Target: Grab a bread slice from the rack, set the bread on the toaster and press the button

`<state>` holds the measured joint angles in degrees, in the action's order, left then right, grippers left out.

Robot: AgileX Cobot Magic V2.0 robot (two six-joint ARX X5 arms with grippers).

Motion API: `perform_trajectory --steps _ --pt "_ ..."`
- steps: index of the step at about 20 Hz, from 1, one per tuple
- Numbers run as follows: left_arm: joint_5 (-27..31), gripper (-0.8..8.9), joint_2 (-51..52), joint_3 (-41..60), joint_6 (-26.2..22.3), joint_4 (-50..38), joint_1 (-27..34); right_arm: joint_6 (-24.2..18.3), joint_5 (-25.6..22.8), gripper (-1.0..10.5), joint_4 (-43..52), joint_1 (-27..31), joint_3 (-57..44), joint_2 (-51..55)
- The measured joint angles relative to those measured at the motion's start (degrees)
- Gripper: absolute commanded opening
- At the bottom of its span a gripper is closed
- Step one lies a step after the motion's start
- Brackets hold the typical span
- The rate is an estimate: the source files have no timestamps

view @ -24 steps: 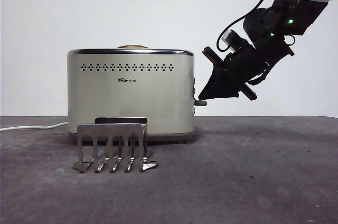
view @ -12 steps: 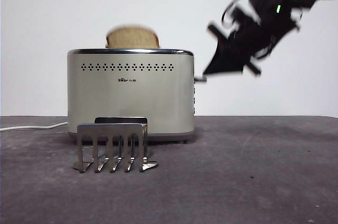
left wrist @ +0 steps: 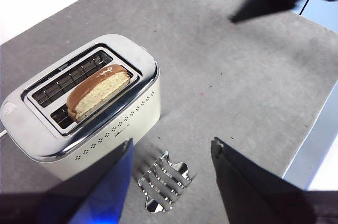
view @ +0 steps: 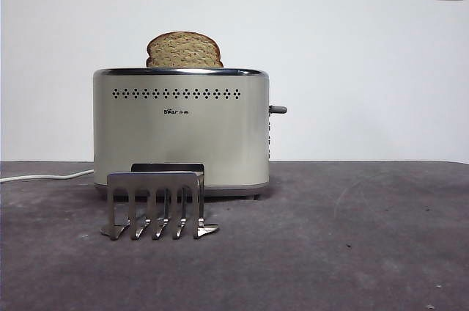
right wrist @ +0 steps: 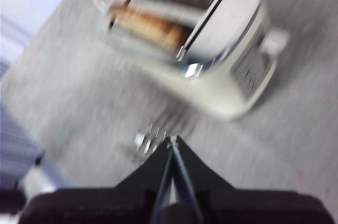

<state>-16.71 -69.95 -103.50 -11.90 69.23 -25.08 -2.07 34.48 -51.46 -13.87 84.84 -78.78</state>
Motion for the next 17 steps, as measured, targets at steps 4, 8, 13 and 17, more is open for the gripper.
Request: perform_trajectory --steps 4,8,13,17 --pt "0.0 2.47 0.0 0.0 0.0 1.9 0.0 -3.8 0.0 -0.1 -11.1 -0.2 0.0 5.4" --pt "0.0 -0.16 0.0 0.0 0.0 6.1 0.0 -4.8 0.0 -0.1 -14.4 -0.2 0.0 9.5" --pt "0.0 -0.08 0.0 0.0 0.0 7.1 0.0 -5.0 0.0 0.0 -14.6 -0.2 0.0 10.8" --pt "0.0 -0.03 0.0 0.0 0.0 7.1 0.0 -5.0 -0.2 0.0 -14.6 0.0 0.0 10.8"
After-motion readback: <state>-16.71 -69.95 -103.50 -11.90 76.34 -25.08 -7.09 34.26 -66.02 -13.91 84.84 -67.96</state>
